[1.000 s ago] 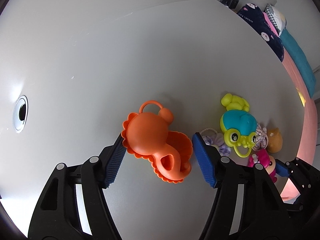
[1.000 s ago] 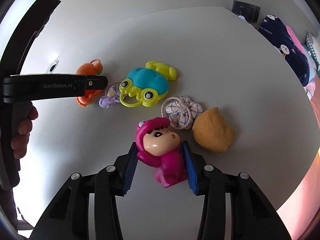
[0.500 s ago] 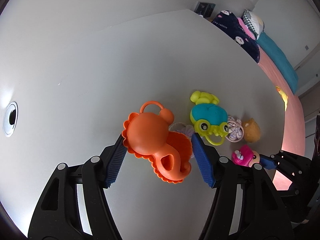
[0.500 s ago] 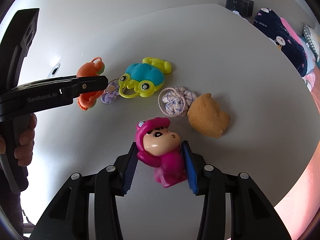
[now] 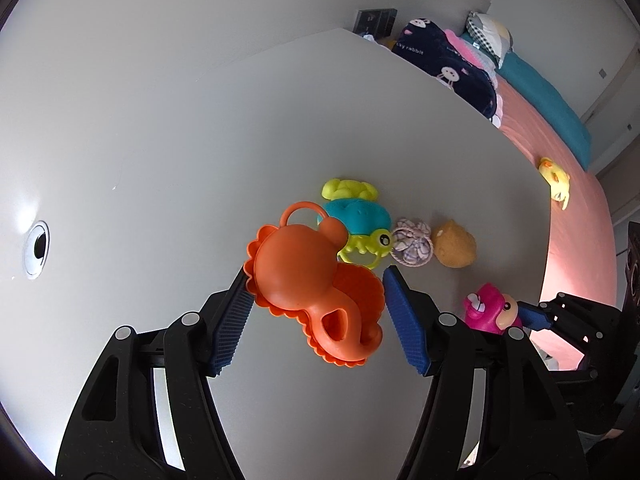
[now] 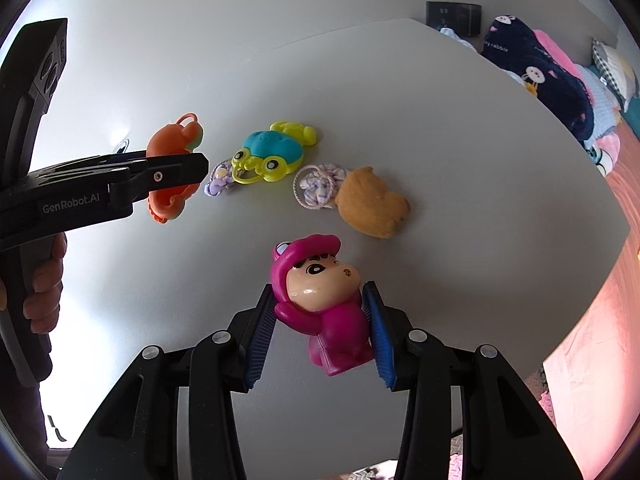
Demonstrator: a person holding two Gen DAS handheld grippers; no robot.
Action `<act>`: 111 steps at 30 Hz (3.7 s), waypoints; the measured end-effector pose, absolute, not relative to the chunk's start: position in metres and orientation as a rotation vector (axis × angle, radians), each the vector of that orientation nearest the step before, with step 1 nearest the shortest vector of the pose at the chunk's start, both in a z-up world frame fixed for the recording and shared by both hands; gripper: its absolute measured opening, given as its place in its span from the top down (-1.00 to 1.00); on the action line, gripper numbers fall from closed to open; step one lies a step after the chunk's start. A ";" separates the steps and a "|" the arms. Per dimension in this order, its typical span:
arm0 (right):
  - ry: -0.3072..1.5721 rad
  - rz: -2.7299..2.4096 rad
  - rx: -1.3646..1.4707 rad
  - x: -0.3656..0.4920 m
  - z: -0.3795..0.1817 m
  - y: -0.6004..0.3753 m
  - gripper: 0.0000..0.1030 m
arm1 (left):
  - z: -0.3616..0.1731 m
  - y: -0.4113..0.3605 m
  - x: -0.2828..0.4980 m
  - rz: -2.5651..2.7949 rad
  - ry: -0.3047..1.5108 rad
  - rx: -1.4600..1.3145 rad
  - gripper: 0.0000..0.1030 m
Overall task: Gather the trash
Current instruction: 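Carry monkey and octopus over the black bin and open both grippers, then bring both grippers back over the desk toward the remaining toys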
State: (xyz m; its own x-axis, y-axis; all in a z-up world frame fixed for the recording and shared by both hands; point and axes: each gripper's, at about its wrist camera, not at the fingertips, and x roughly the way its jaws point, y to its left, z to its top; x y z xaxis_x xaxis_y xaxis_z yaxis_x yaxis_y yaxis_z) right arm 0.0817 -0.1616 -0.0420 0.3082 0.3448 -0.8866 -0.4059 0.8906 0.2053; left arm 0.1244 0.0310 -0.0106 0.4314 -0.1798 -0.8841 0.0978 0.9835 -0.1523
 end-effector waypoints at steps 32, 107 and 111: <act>1.088 0.310 0.058 -0.027 -0.026 -0.324 0.12 | 0.013 -0.137 0.045 -0.423 1.088 0.092 -0.23; 1.035 0.182 0.180 -0.053 -0.010 -0.364 -0.36 | -0.029 -0.178 -0.001 -0.608 1.186 0.303 -0.86; 1.040 0.214 0.164 -0.037 -0.009 -0.341 -0.36 | -0.028 -0.155 0.010 -0.572 1.184 0.281 -0.86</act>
State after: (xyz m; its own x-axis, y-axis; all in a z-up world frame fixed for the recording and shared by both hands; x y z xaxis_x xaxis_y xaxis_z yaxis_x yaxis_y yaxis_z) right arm -0.0375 -0.3406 -0.0088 0.4883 0.2527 -0.8353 -0.0974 0.9670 0.2356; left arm 0.0095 -0.1554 -0.0279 0.2585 -0.2717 -0.9270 0.5572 0.8259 -0.0867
